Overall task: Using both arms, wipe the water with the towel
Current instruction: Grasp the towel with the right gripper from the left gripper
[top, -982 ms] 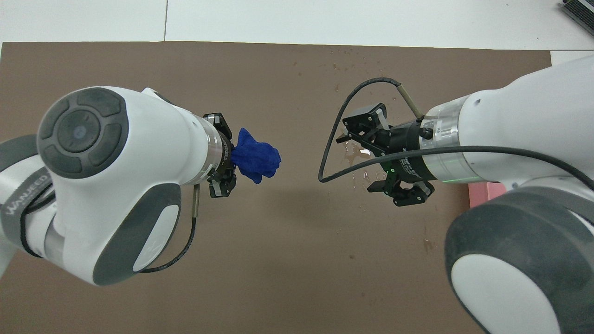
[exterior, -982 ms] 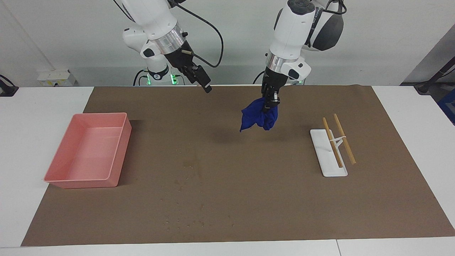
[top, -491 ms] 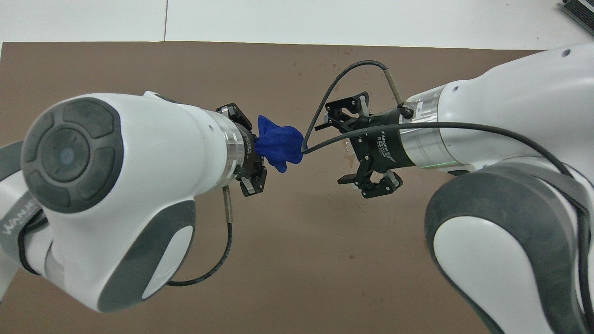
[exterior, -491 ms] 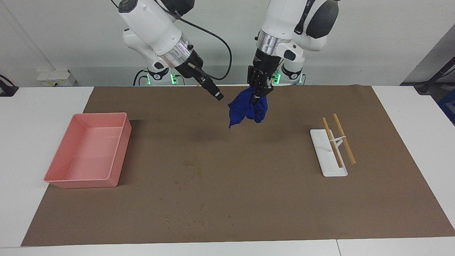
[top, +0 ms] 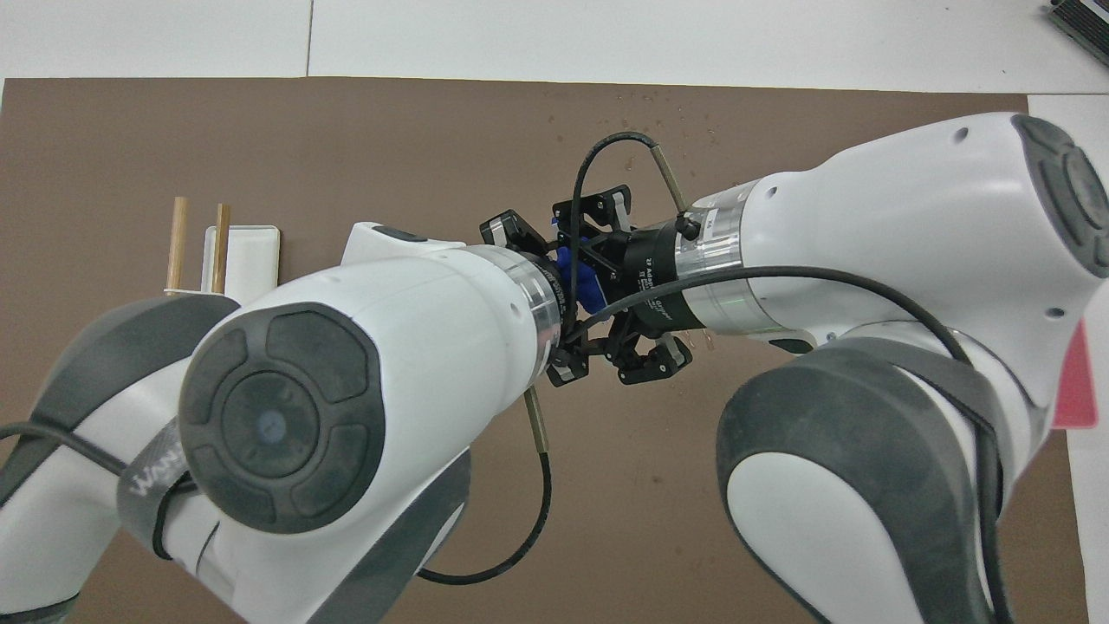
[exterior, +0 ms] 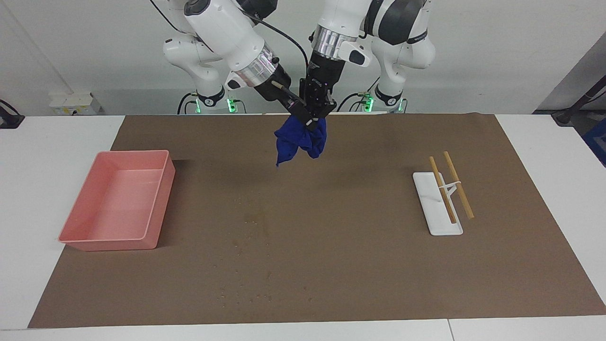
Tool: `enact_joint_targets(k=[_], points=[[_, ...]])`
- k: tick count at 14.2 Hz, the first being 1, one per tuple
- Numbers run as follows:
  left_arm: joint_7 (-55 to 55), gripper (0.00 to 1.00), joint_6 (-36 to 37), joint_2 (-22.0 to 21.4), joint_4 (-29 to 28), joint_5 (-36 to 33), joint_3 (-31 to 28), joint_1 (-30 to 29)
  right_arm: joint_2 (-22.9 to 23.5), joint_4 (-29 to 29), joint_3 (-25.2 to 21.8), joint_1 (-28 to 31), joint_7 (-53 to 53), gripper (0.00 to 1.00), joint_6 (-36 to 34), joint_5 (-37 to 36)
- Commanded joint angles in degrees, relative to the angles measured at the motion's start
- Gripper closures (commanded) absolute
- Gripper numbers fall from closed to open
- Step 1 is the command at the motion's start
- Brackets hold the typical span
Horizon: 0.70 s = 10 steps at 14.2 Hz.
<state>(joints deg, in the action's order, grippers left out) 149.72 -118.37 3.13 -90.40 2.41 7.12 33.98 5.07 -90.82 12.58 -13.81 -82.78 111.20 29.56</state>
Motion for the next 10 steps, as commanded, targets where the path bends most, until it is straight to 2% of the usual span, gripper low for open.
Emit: enact_joint_targets(k=[1, 4, 8, 9, 10], points=[[0.93, 1.00, 0.15, 0.92, 1.89, -1.01, -0.61, 0.56, 0.47, 0.99, 0.34, 0.36, -0.63, 0.00, 0.51, -4.31], [-0.64, 1.00, 1.12, -0.04, 1.89, -1.01, -0.70, 0.03, 0.38, 1.00, 0.34, -0.34, 0.07, 0.03, 2.17, -9.25], [-1.71, 1.00, 2.18, -0.05, 1.98, -0.30, -1.14, -0.06, 0.12, 0.30, 0.34, -1.13, -0.02, 0.09, 4.20, -9.70], [-1.80, 1.00, 2.44, -0.05, 2.33, -0.30, -1.31, -0.14, 0.03, 0.12, 0.43, -1.13, -0.02, 0.18, 4.20, -9.87], [-1.97, 1.00, 3.05, -0.05, 2.94, -0.21, -1.66, -0.32, 0.03, 0.12, 0.34, -1.13, 0.07, 0.33, 4.20, -9.96]])
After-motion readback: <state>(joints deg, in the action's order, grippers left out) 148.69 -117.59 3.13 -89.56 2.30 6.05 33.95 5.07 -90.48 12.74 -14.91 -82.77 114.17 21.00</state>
